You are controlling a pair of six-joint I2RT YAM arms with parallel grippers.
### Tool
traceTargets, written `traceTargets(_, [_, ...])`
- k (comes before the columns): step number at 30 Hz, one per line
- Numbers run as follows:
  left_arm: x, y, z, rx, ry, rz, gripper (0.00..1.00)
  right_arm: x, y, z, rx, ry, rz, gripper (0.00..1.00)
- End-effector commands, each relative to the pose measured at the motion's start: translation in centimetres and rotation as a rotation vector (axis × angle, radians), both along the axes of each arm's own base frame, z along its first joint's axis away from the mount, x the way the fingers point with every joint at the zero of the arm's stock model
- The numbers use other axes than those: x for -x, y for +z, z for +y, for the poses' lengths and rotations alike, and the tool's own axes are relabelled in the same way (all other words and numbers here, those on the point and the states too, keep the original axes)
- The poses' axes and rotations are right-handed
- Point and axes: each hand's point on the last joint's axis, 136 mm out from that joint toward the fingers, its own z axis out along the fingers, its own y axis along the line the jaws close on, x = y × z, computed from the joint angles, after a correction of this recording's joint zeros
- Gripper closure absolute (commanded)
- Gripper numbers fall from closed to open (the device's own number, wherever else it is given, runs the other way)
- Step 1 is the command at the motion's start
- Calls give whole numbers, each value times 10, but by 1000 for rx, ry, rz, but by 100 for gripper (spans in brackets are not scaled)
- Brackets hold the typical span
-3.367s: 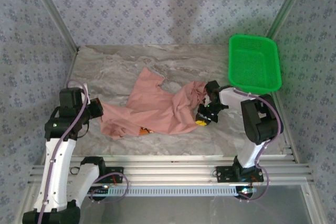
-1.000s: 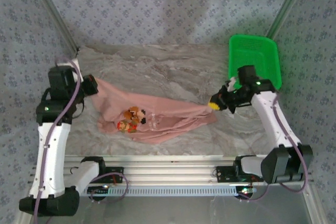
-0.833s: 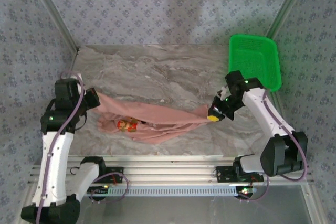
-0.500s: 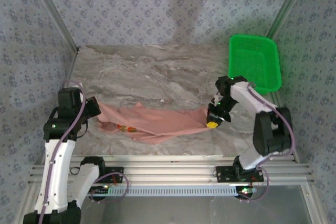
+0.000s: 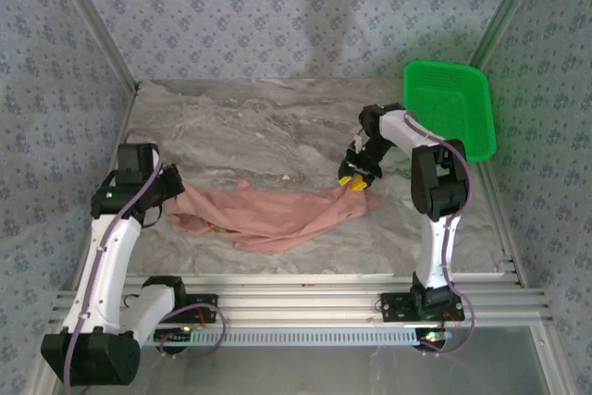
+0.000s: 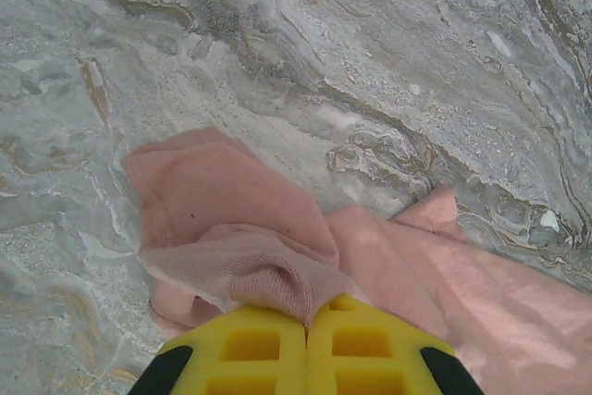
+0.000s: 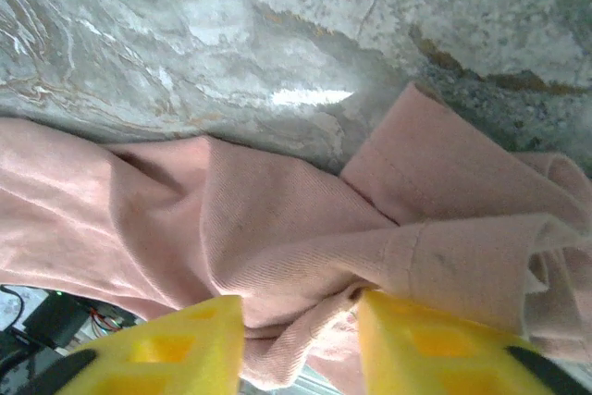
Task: Fold and stack the t-shirts
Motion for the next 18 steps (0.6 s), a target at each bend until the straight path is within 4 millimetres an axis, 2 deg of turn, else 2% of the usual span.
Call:
traceTargets(1, [-11, 19, 0, -1, -8, -60, 100, 7, 22, -13, 36, -22, -47, 51])
traceTargets(5, [-14, 18, -2, 7, -9, -57, 100, 24, 54, -24, 6, -119, -122, 50])
traceTargets(8, [-16, 16, -3, 10, -11, -56, 100, 41, 67, -29, -41, -196, -138, 50])
traceTargets(11, [-17, 16, -3, 13, -13, -56, 100, 52, 66, -30, -90, -263, -141, 54])
traceTargets(13, [-18, 16, -3, 14, -15, -56, 100, 63, 49, -29, -115, -300, -98, 55])
traceTargets(18, [-20, 18, -6, 23, -23, -63, 100, 51, 22, -14, -202, -409, -63, 63])
